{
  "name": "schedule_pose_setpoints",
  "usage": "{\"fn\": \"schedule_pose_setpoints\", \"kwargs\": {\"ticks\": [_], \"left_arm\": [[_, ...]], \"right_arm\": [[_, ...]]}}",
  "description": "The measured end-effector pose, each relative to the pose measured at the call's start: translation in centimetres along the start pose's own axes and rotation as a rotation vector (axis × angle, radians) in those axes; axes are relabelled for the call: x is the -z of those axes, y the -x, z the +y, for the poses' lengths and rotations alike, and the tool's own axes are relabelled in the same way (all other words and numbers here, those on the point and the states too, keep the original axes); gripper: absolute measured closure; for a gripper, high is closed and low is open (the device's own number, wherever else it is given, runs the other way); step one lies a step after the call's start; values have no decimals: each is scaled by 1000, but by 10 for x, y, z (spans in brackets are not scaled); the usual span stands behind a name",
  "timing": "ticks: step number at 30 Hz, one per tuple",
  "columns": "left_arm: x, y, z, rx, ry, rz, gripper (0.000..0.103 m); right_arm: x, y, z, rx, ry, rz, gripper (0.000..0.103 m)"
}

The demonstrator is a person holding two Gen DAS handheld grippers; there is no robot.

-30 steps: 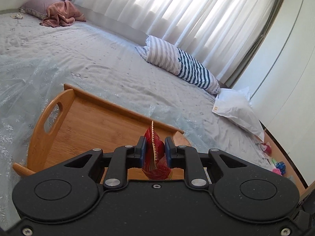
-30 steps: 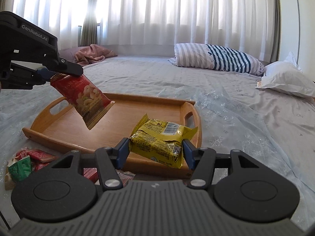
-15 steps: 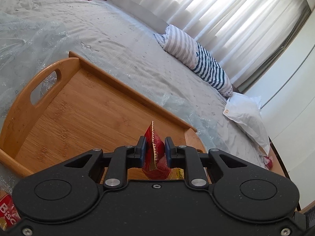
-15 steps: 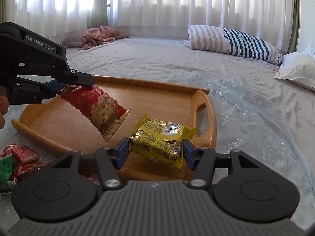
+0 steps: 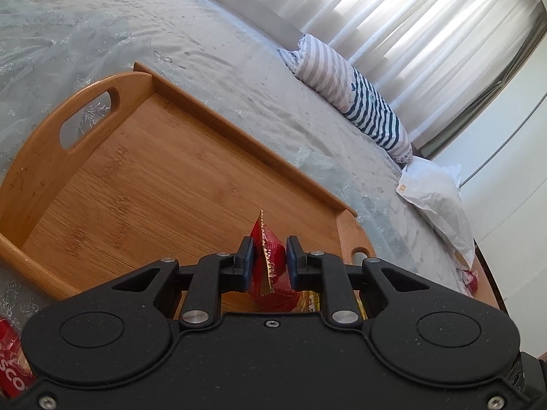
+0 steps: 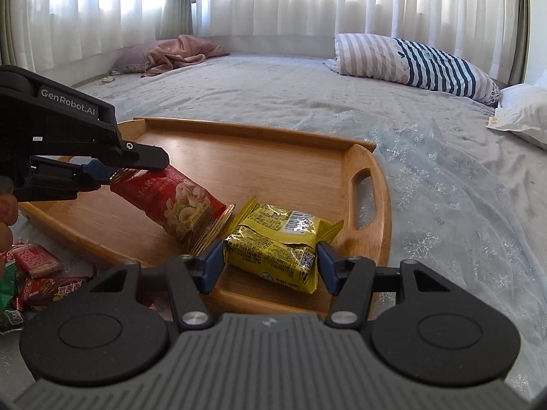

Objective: Organize snacks
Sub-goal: 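Carry the red bag onto the tray with the left tool while the right tool places the yellow bag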

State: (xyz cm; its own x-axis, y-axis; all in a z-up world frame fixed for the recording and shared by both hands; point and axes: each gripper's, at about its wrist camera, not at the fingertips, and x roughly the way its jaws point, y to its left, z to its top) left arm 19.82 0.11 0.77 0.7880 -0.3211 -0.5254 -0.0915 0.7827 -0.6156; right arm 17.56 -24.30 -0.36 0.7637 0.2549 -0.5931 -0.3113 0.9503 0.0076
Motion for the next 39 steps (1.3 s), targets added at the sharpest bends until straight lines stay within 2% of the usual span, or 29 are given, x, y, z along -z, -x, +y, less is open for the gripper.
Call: {"fn": "schedule_pose_setpoints", "kwargs": {"ticks": [5,13,18,20,22,24,27,31,39], "left_arm": [[3,1,1,-5,-19,-8,84],[10,4,-7,-56,-101,-16,84],[12,8,-14,-86,-148,-27,82],[13,9,-16,-101,-167,-27,76],[14,11,-18,-115,-193,-31,60],[15,14,-21,-124,-217,-38,55],[17,21,-25,-138,-250,-49,42],[19,29,-30,-160,-300,-59,27],[26,47,-33,-195,-366,-62,17]], "right_arm": [[1,-2,0,-8,-4,3,42],[0,-4,-3,-15,-12,-1,41],[2,-3,-4,-19,-26,-5,36],[2,-1,-4,-19,-30,-8,32],[3,1,-4,-19,-34,-14,27],[3,2,-4,-20,-36,-16,26],[3,6,-4,-16,-38,-19,24],[3,10,-3,-8,-32,-32,16],[1,20,1,0,-36,-56,12]]}}
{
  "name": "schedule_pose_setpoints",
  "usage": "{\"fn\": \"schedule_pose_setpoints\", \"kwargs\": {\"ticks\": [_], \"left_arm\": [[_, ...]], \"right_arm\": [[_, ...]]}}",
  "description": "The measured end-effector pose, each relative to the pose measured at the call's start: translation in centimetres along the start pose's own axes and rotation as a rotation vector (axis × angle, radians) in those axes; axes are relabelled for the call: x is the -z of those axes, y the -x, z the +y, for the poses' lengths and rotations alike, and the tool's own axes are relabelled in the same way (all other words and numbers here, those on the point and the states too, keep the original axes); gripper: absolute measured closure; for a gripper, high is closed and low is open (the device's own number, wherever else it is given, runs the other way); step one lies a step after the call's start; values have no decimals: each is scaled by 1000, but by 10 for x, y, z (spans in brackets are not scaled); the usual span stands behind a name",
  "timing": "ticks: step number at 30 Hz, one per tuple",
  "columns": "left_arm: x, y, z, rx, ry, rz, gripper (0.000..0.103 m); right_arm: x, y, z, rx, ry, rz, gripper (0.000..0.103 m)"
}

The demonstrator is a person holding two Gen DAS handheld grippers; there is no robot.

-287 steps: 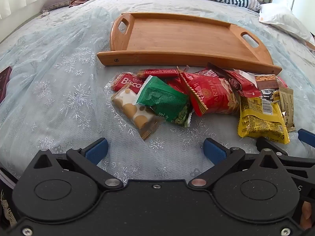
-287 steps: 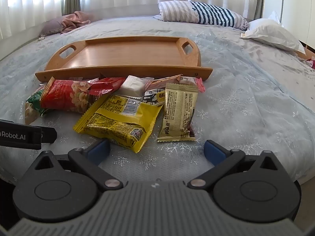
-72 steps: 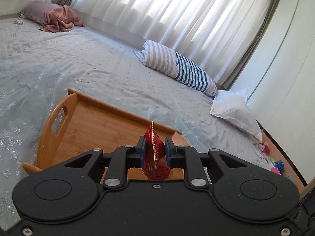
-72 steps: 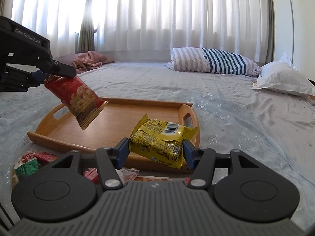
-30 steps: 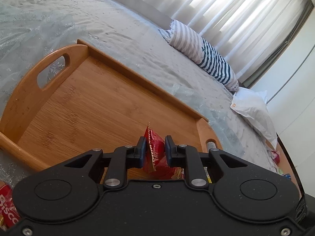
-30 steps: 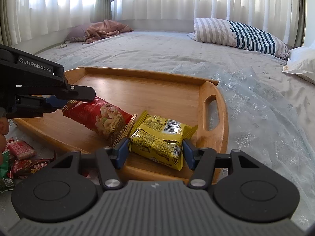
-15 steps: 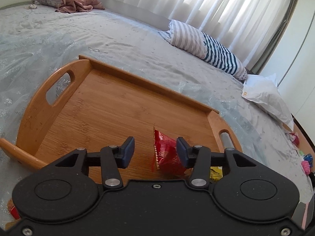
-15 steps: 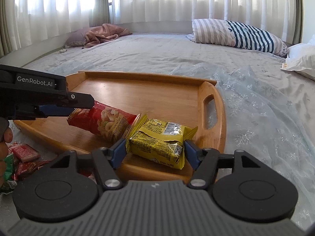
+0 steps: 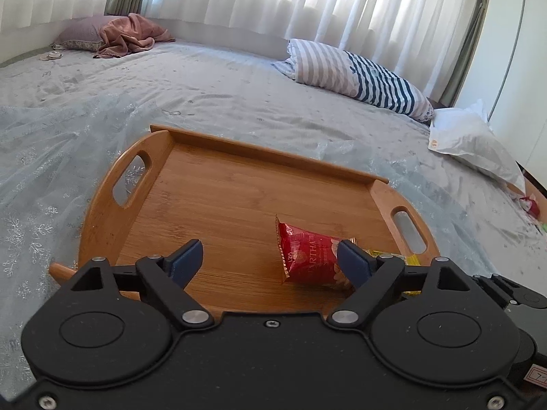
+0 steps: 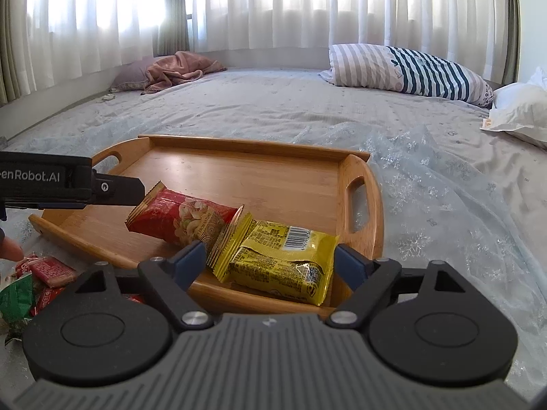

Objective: Organize snacks
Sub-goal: 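Carry the red bag onto the tray with the left tool while the right tool places the yellow bag, then open both tools and withdraw them from the tray toward the snack pile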

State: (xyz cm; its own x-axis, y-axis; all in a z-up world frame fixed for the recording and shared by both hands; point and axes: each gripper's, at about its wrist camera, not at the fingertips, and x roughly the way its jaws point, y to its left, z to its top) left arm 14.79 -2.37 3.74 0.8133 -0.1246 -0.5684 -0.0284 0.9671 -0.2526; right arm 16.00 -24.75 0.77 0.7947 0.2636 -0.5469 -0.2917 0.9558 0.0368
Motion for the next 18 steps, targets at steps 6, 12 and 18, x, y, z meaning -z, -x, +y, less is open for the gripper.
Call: {"fn": "schedule_pose_setpoints", "kwargs": {"ticks": [6,12,18], "left_arm": [[6,17,2,7,-24,4,12],[17,36,5,16,-50,4,8],[29,60,11,37,-68,-17,3]], "right_arm": [[3,17,3,9,-15,-29,10],[12,38,6,24,-37,-57,9],[22,60,12,49,-42,-84,7]]}}
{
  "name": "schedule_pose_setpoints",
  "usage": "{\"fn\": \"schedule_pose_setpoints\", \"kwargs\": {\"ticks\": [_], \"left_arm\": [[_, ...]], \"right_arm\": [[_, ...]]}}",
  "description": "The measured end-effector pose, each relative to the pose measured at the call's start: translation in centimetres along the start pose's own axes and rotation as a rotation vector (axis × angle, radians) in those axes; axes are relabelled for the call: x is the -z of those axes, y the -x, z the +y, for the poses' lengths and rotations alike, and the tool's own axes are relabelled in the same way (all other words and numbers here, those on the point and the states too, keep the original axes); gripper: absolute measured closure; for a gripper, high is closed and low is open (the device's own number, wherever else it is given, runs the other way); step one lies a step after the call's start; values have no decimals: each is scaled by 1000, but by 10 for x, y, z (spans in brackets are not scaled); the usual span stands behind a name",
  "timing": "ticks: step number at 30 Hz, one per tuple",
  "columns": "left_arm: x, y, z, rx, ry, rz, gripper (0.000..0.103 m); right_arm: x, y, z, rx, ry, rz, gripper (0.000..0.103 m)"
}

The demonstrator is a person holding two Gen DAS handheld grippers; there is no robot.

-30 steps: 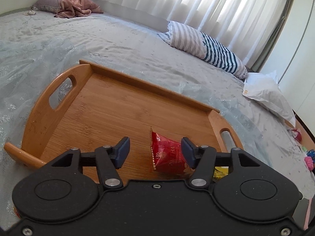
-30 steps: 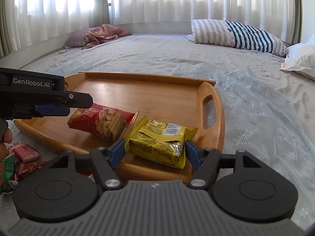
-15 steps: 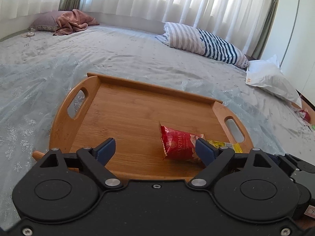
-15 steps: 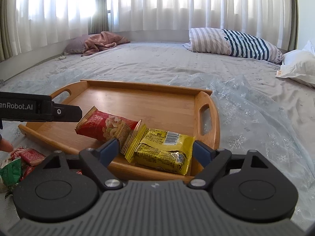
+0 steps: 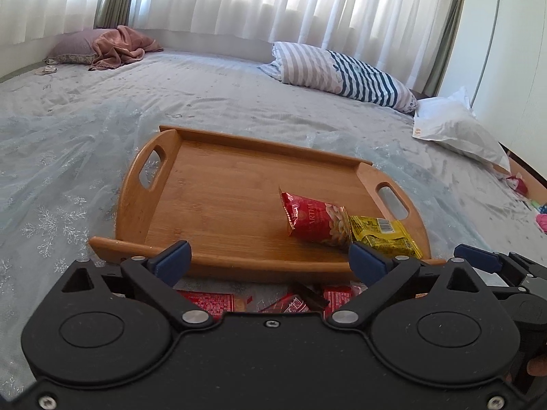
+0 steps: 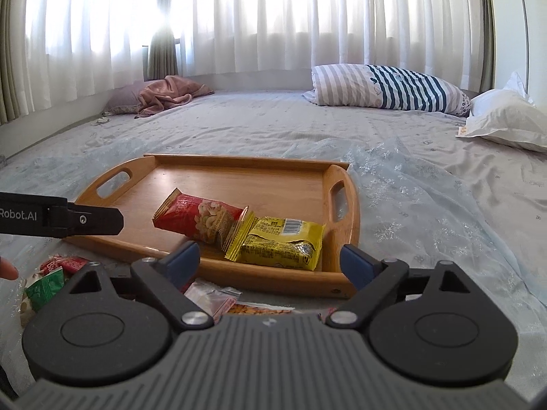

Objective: Organize snacks
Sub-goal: 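Open both tools and withdraw them from the tray toward the snack pile, then grasp the green packet with the left tool while the right tool grasps the gold packet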

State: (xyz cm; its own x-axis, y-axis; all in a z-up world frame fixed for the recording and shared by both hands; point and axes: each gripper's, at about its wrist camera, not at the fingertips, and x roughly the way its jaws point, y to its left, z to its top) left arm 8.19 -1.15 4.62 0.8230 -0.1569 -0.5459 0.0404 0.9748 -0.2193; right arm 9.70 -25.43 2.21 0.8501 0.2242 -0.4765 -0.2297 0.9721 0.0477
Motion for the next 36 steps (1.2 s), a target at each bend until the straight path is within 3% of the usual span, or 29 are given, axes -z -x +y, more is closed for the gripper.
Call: {"fn": "schedule_pose_setpoints", "kwargs": {"ticks": [8,18,26,30,36], "left_arm": [[22,29,12,12,-23,-26,0],[50,51,27,1,-3,-39,0],[64,51,27,-55,-60,-18,1],[66,48,24,-69,-118,-7,15],[70,48,12,-66,-252,-32,26]], "right_arm": [[16,28,7,40,-8,-40,1],[51,49,19,136,-40,-67,3],[67,56,26,203,-67,-87,18],[73,61,29,207,-84,-97,26],[79,63,36,201,-76,-71,40]]}}
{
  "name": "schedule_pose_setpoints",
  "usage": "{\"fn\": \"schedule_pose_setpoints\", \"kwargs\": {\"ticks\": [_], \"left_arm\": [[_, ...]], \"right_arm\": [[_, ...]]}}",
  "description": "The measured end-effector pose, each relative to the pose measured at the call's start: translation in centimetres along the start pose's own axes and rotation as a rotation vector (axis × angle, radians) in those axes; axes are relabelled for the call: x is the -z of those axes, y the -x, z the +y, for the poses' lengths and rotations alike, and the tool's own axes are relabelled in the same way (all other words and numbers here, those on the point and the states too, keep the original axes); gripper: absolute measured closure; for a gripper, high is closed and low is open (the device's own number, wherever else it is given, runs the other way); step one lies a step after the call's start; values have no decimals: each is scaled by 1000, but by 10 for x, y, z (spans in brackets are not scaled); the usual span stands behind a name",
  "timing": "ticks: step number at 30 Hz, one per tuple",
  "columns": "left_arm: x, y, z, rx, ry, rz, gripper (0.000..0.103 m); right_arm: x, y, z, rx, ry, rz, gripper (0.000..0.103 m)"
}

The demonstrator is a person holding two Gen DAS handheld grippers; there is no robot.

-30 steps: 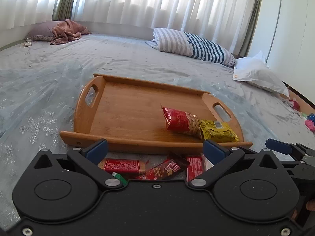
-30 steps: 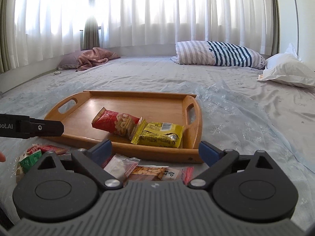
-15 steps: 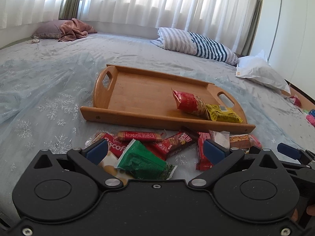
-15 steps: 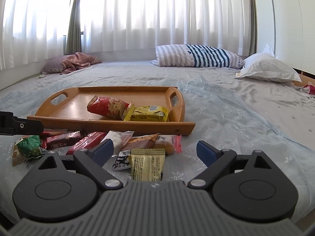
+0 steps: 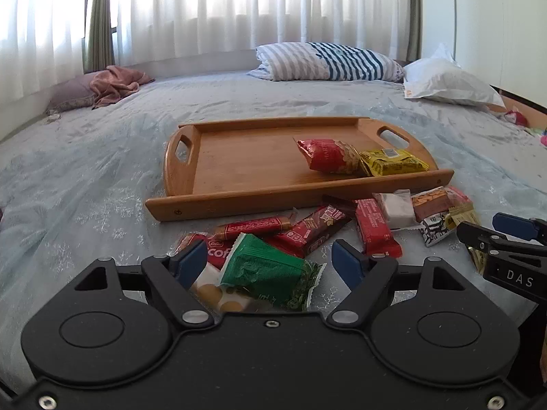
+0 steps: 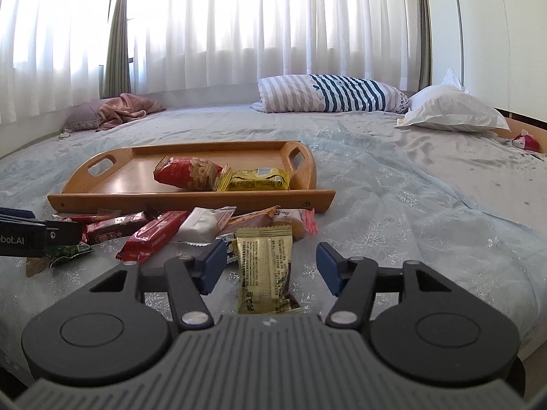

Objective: Organize snacks
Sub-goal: 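Grasp the green packet with the left tool while the right tool grasps the gold packet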

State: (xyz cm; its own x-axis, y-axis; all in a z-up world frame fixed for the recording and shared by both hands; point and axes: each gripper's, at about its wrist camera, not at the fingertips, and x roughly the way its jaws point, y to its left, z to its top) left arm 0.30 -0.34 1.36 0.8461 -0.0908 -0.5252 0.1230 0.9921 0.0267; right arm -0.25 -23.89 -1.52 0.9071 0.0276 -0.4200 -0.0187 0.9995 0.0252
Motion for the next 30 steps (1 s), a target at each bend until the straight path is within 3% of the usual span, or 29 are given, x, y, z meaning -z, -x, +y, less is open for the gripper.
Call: {"fn": "schedule_pose_setpoints", "kwargs": {"ticks": [7,15,20,22,30], "left_arm": [[2,-13,-1,17,-20,39,36],[4,-12,-3,24,-36,49,40],[5,-11,-5,19,-45,50,44],[4,-8,-6,10,-49,43,52],[-3,2,-3,17,-36,46,59]], "right_arm": [[4,-2,3,-8,4,34,52],[5,-3,6,-21,9,52,65],[3,0,8,-28,7,46,67],[1,3,9,-29,9,37,68],[-12,11,5,-23,-1,-10,68]]}}
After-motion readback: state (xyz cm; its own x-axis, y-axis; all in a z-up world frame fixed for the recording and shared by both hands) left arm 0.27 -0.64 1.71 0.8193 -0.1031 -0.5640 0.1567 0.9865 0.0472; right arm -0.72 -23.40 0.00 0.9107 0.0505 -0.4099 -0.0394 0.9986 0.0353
